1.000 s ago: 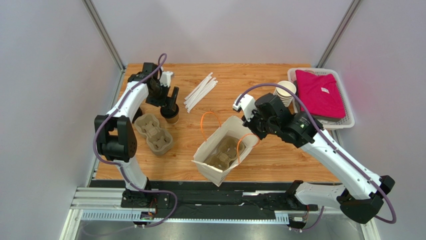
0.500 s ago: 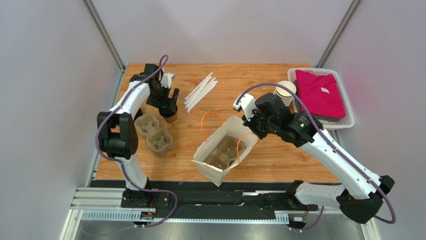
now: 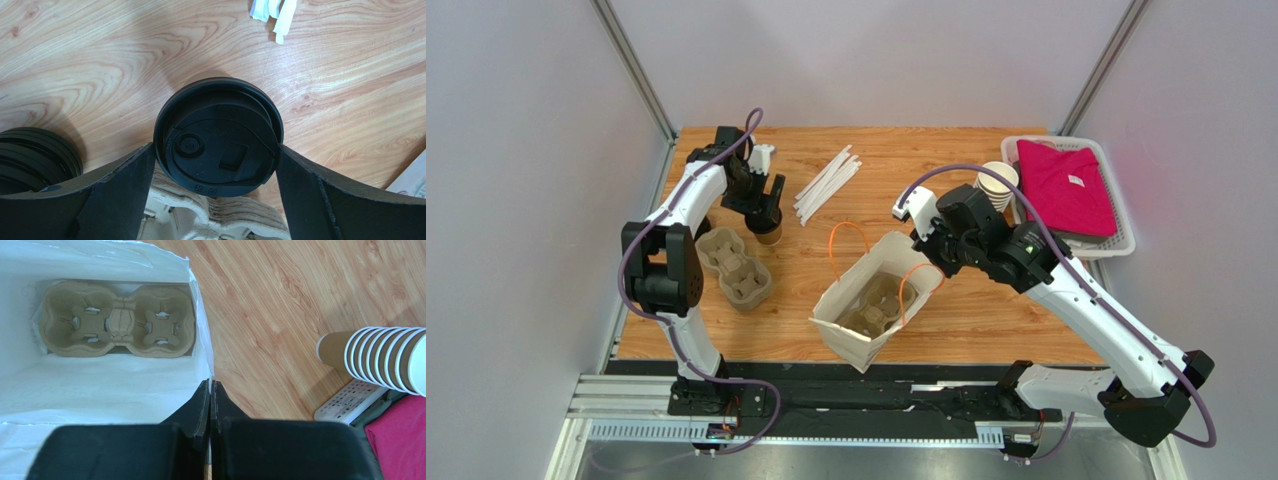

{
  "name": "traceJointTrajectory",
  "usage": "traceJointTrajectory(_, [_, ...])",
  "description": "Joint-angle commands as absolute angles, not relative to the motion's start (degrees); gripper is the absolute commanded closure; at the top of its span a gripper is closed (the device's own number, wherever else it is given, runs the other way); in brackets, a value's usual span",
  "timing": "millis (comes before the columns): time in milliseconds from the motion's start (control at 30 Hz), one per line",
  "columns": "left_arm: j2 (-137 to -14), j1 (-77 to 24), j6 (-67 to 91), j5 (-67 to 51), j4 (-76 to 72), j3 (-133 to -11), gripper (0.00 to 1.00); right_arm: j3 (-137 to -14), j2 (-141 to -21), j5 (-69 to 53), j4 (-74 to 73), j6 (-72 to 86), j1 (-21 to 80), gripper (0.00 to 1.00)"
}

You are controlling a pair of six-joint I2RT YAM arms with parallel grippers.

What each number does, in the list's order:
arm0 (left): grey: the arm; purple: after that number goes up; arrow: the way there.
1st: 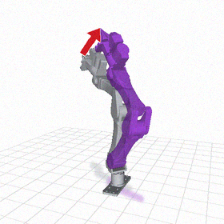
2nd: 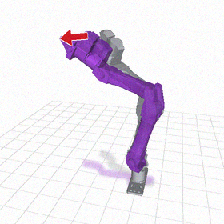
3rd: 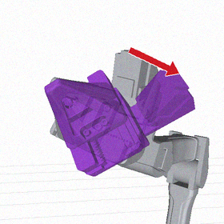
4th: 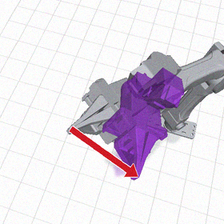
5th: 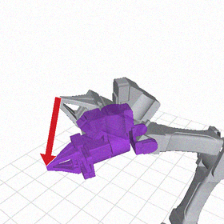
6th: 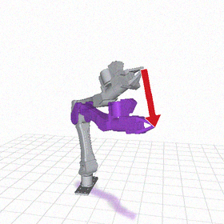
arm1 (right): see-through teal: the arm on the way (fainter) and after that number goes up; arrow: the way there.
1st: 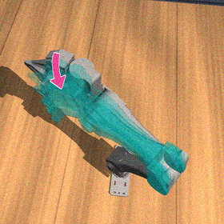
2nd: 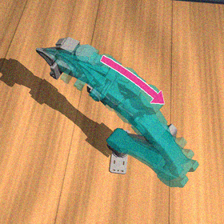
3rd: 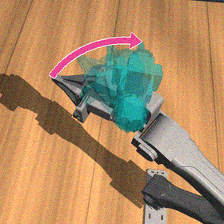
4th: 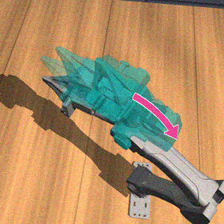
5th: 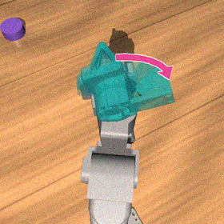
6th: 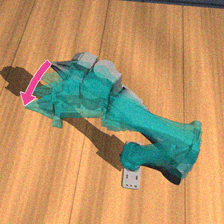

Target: Pack the takeout coffee

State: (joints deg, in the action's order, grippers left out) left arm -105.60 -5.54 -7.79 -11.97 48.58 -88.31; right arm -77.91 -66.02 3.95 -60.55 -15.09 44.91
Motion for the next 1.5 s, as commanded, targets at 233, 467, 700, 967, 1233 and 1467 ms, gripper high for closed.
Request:
traceJointTrajectory(233, [-105.6, -5.7, -9.4, -12.7, 48.1, -90.5, 0.15, -79.3, -65.9, 3.3, -58.7, -16.2, 44.5, 1.0])
traceJointTrajectory(467, [-106.8, -5.7, -9.0, -13.4, 47.6, -88.8, 0.07, -79.5, -65.7, 3.2, -58.5, -16.5, 44.5, 1.0])
traceJointTrajectory(700, [-106.6, -5.7, -8.5, -13.4, 47.4, -88.7, 0.09, -79.4, -65.4, 3.1, -58.8, -17.0, 44.3, 1.0])
traceJointTrajectory(967, [-104.3, -5.7, -8.7, -14.7, 48.4, -89.8, 0.3, -78.9, -65.0, 3.4, -58.2, -16.6, 44.0, 1.0])
traceJointTrajectory(1233, [-96.3, -6.2, -13.2, -15.0, 54.4, -93.6, 0.59, -77.8, -64.8, 5.4, -55.4, -15.1, 44.0, 1.0])
traceJointTrajectory(1467, [-87.7, -9.5, -18.6, -19.9, 63.9, -104.1, 0.67, -77.8, -64.8, 6.4, -54.4, -14.0, 43.9, 1.0])
